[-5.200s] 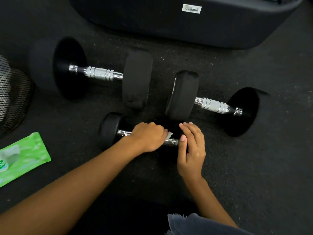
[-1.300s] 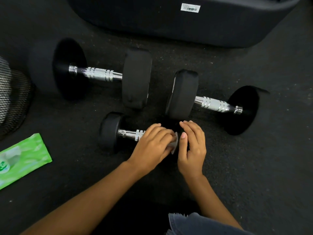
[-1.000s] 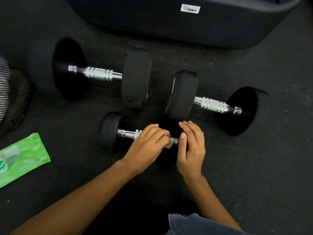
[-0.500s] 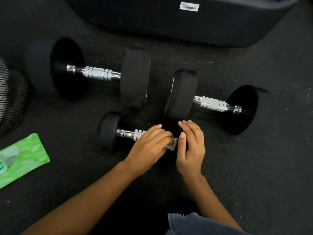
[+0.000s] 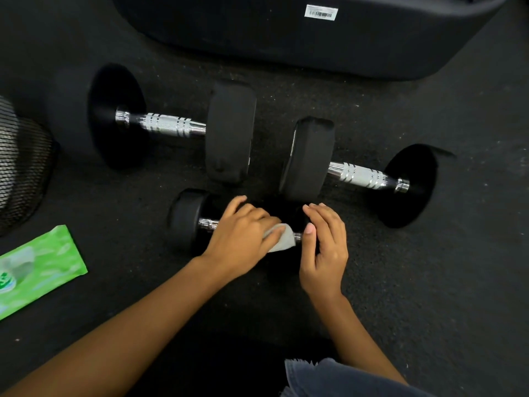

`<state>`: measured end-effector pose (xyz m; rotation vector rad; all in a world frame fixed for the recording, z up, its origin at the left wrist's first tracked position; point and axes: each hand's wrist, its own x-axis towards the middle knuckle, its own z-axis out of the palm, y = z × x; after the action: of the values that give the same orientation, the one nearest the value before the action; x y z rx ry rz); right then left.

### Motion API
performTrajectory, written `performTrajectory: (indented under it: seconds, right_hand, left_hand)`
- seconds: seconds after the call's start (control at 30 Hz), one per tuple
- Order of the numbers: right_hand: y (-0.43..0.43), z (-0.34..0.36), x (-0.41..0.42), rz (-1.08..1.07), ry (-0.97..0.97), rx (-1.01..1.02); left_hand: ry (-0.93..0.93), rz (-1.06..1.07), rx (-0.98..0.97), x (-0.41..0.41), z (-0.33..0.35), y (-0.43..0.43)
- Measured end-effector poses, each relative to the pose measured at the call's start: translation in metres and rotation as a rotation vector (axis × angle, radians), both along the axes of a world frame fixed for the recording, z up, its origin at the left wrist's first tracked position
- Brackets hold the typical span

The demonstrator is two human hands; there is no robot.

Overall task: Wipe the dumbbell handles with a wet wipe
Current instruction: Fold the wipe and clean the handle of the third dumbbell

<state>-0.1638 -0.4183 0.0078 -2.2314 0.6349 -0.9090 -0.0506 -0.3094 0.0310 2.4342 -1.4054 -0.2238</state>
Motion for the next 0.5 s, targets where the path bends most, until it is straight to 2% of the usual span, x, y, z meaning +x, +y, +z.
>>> performTrajectory:
  seconds: [0.13, 0.23, 0.4, 0.5]
  right_hand:
    - [-0.001, -0.001, -0.001, 0.008, 0.004, -0.010]
    - [-0.002, -0.001, -0.002, 0.006, 0.005, -0.004]
    - [-0.001, -0.001, 0.000, 0.004, -0.004, -0.004]
    - [0.000, -0.001, 0.000, 0.000, -0.009, -0.013]
  left_hand:
    - [0.055, -0.066, 0.038, -0.007, 0.001, -0.015]
    - [0.117, -0.052, -0.023, -0.004, 0.000, -0.011]
    - [0.334, 0.009, 0.006, 0.014, 0.005, -0.005]
    - [0.294, -0.021, 0.092, 0.009, 0.009, -0.017]
